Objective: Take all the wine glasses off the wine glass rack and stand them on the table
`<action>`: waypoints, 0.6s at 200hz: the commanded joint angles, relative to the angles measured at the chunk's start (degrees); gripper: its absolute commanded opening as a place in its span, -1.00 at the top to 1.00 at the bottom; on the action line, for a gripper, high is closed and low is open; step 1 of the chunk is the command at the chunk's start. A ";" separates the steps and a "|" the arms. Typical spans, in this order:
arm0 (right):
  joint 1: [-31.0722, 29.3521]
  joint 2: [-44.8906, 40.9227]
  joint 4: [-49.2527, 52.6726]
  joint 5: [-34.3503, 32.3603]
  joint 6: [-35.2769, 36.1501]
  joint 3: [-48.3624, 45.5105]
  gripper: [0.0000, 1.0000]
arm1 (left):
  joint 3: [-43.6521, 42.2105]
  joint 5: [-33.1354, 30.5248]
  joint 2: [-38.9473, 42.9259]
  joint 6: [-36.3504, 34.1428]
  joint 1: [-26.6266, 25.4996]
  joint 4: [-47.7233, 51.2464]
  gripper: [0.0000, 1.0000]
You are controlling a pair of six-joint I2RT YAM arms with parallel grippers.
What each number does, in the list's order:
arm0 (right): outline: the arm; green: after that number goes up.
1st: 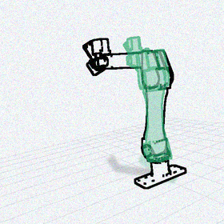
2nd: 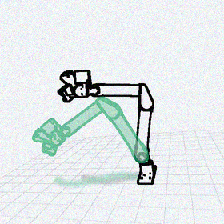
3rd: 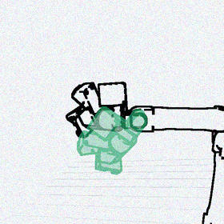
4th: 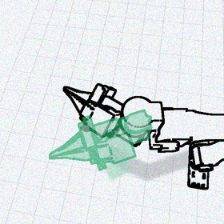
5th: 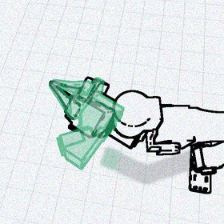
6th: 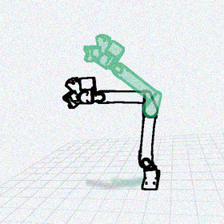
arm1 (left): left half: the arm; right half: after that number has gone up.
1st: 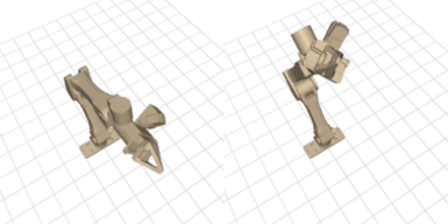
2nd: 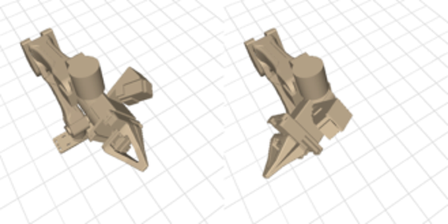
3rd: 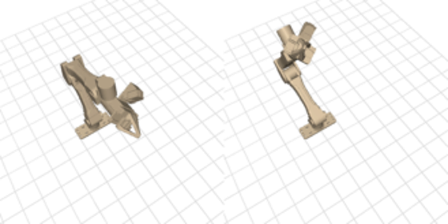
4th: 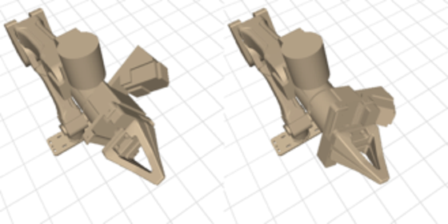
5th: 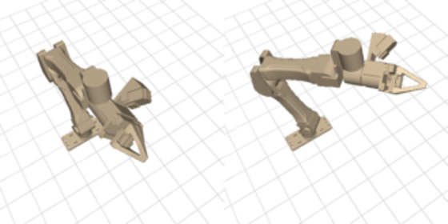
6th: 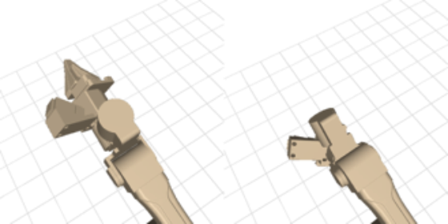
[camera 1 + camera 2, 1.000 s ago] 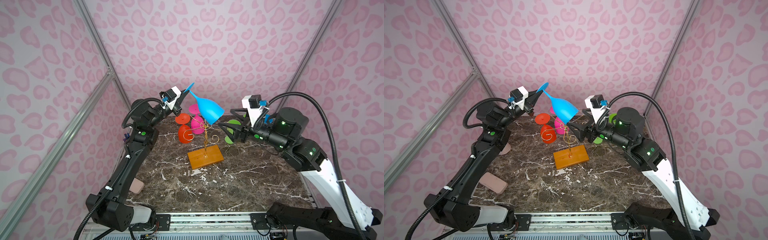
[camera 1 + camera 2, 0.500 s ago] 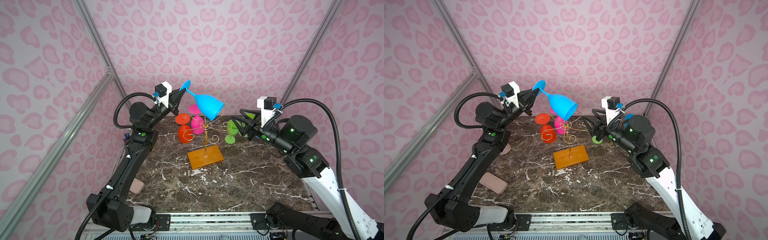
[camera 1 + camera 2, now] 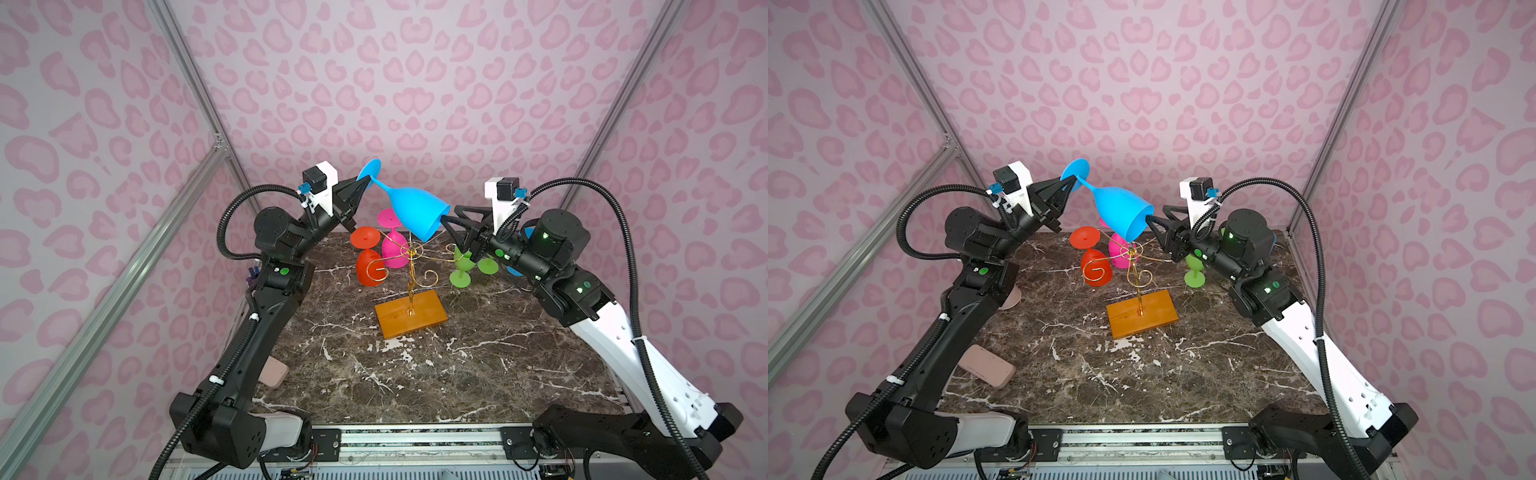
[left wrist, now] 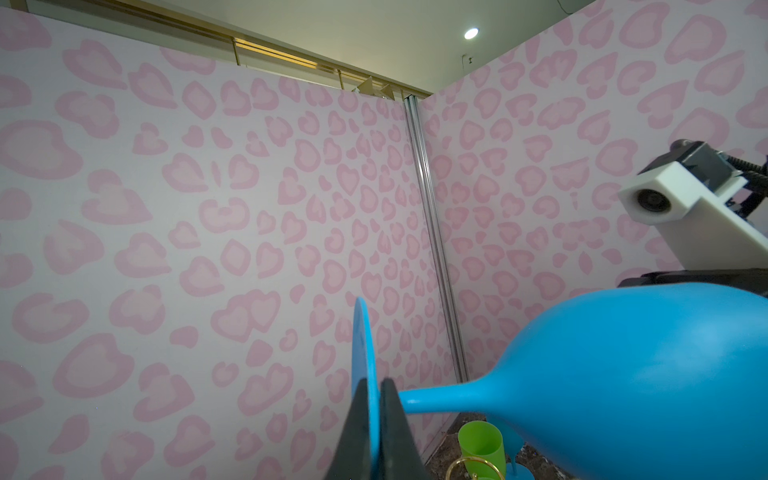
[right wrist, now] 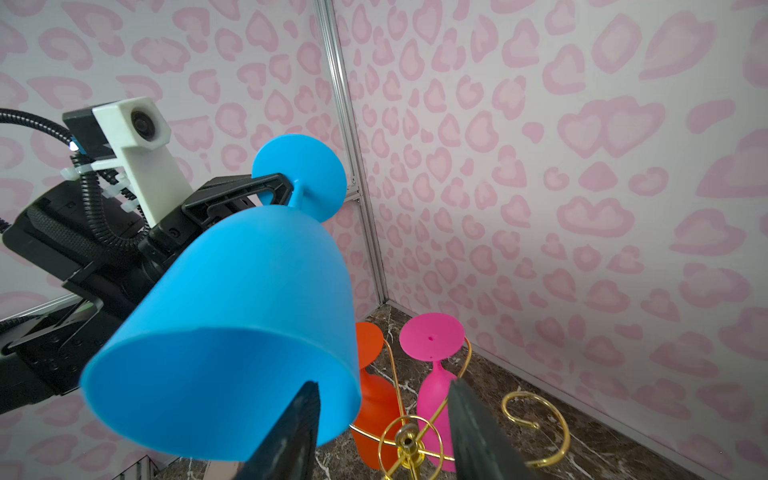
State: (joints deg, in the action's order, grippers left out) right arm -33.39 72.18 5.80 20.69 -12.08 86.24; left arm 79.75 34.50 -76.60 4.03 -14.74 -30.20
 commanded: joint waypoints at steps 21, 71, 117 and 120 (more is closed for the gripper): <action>-0.23 3.01 -5.50 2.09 -2.50 1.97 0.19 | -0.34 1.62 0.59 2.53 -0.04 -2.52 0.94; -0.72 5.28 -5.88 4.16 -3.69 3.50 0.65 | -0.40 1.80 0.53 3.91 -0.02 -2.28 0.94; -1.40 5.17 -5.41 4.26 -3.92 3.76 1.00 | -0.31 0.78 0.13 5.43 -0.05 -2.41 0.89; -1.49 5.12 -5.29 4.26 -3.98 3.76 1.00 | -0.29 0.75 0.13 5.47 0.00 -2.41 0.87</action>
State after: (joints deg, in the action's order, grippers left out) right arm -34.54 77.32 2.42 24.38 -15.44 89.78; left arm 79.44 34.70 -76.38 7.90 -14.72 -30.13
